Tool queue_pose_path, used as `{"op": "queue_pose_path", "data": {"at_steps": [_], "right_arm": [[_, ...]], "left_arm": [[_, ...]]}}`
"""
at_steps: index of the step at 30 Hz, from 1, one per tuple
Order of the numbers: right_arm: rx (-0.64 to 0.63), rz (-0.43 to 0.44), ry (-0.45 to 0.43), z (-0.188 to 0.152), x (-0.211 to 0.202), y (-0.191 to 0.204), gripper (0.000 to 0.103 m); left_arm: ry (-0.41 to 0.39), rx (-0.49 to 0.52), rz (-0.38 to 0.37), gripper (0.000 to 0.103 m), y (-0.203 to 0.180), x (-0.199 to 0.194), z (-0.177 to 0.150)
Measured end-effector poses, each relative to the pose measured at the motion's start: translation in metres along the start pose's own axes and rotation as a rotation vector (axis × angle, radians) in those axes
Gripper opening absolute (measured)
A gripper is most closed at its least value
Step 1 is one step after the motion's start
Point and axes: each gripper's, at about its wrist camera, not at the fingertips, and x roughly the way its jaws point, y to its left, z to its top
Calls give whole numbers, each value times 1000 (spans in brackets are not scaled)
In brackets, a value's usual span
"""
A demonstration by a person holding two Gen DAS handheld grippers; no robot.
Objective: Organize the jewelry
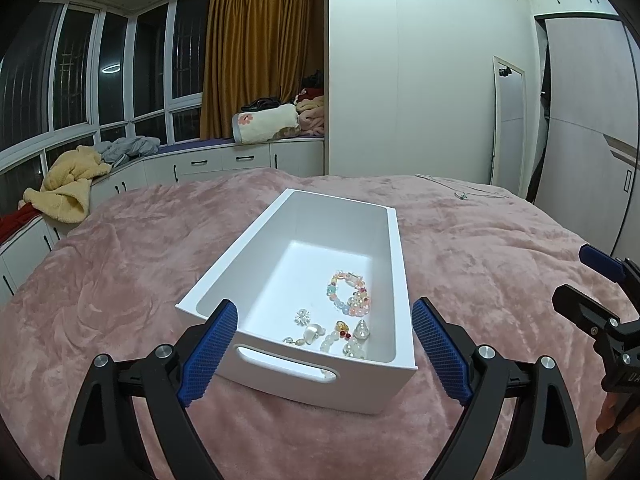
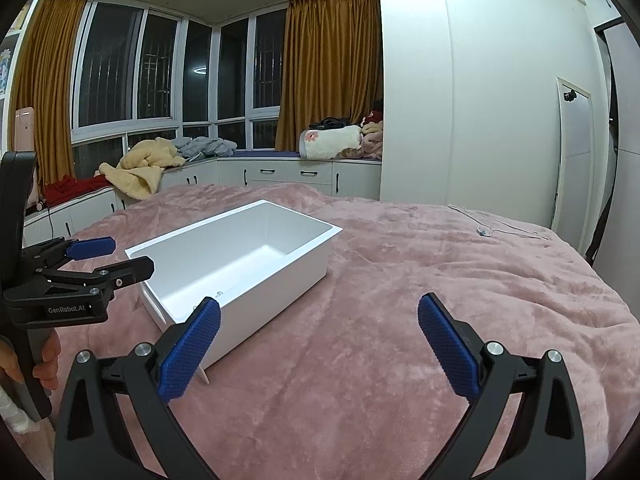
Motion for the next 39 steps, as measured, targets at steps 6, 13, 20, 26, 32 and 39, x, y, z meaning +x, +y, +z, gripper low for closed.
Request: {"op": "queue_pose_path", "data": {"at_steps": [6, 13, 20, 26, 32, 39], "right_arm": [[-2, -7, -2, 1, 0, 1, 98], [-5, -19, 1, 2, 2, 2, 98], [-2, -40, -5, 4, 2, -2, 98], [-3, -44, -9, 5, 3, -3, 98], [-3, -44, -11, 5, 2, -3, 98], [-5, -40, -11, 7, 2, -2, 98]], "left_arm": [[1, -1, 0, 90, 0, 0, 0], [4, -1, -4, 90, 0, 1, 0], [6, 7, -6, 90, -1, 1, -2], [5, 6, -7, 90, -1, 2, -2], [5, 9, -8, 90, -1, 2, -1], [6, 9, -10, 90, -1, 3, -1]]}}
